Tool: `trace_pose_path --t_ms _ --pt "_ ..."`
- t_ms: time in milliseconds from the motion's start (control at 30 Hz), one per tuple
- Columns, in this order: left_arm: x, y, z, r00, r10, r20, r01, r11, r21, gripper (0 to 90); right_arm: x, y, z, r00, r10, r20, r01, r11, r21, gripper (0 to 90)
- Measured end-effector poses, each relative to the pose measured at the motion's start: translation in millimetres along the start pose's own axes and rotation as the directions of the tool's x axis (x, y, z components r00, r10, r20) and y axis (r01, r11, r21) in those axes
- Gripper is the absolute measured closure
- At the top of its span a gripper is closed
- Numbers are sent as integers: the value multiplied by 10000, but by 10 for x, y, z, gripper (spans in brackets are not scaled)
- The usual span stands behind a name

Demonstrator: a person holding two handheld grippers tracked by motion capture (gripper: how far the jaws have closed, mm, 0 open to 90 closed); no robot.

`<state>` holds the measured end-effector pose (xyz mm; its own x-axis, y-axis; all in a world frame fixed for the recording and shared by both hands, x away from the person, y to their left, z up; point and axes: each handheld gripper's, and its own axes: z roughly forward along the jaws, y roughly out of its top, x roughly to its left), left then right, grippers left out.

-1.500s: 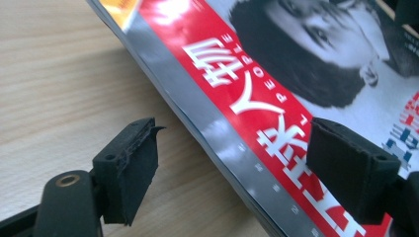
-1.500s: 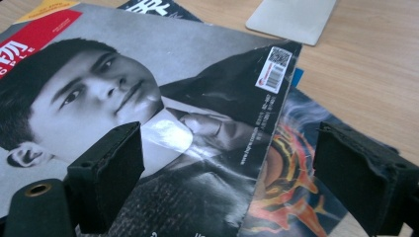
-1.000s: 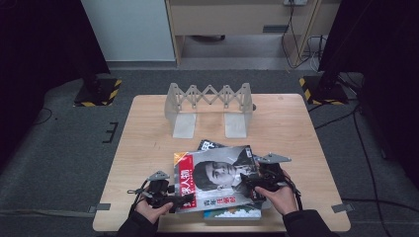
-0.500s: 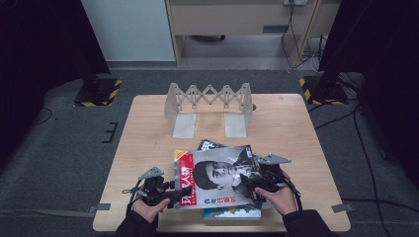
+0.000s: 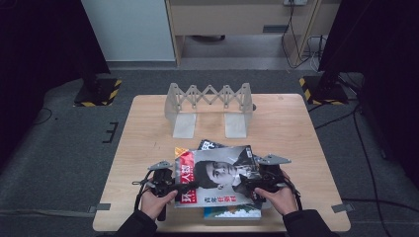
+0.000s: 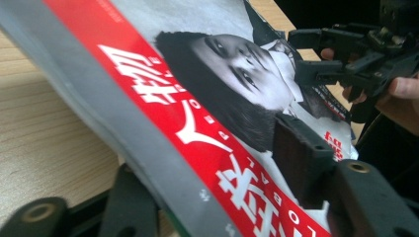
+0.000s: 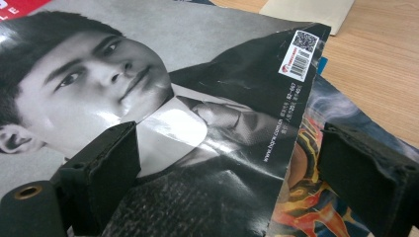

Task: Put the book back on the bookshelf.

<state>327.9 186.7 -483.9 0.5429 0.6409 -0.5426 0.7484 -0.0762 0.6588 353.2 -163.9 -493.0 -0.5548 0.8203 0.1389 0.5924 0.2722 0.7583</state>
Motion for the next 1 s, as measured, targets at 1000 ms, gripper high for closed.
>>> trace_pose_path --t_ms 1000 --pt "-51 97 -35 9996 -79 -261 78 10000 -46 736 -31 11 -7 9997 -44 -235 46 10000 71 91"
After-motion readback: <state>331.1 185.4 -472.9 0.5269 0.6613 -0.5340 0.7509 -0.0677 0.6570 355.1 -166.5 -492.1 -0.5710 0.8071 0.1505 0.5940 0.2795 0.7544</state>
